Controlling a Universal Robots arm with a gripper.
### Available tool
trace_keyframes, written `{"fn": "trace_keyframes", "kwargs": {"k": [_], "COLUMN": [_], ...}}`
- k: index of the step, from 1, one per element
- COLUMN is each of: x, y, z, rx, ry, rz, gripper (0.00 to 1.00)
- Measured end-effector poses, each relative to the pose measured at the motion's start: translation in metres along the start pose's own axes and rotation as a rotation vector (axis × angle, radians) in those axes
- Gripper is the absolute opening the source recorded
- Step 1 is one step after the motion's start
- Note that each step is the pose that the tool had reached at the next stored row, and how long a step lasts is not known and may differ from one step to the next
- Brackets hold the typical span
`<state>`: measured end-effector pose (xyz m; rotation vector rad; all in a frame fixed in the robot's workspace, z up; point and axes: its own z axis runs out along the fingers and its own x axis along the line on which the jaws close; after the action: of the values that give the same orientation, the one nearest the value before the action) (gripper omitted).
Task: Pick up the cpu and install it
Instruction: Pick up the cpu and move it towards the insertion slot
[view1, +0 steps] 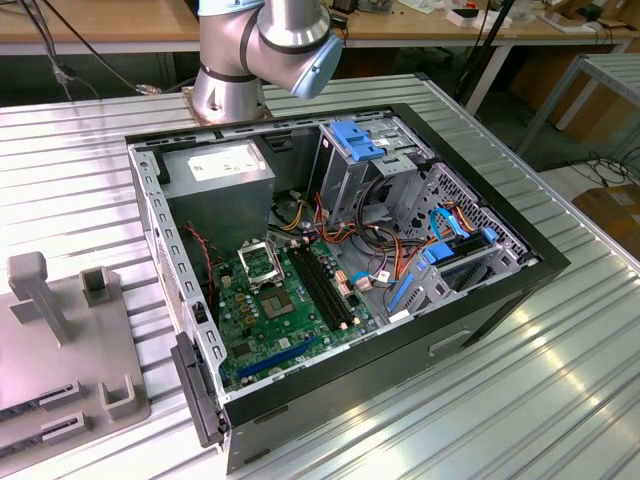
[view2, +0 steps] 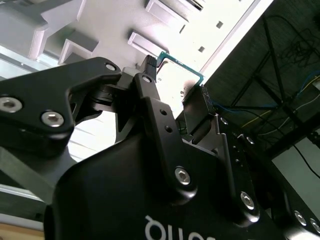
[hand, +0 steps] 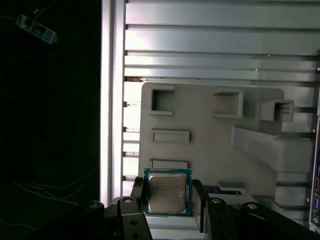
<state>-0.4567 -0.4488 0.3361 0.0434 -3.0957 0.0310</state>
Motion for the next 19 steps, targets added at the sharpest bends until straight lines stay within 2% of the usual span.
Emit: {"fn": "trace_keyframes", "kwargs": {"k": [19], "x": [0.0004], "y": [-0.0002], "z": [-0.0111], "rx": [-0.0001], "ry": [0.0055], "rz": [0.000], "gripper": [0.47]}}
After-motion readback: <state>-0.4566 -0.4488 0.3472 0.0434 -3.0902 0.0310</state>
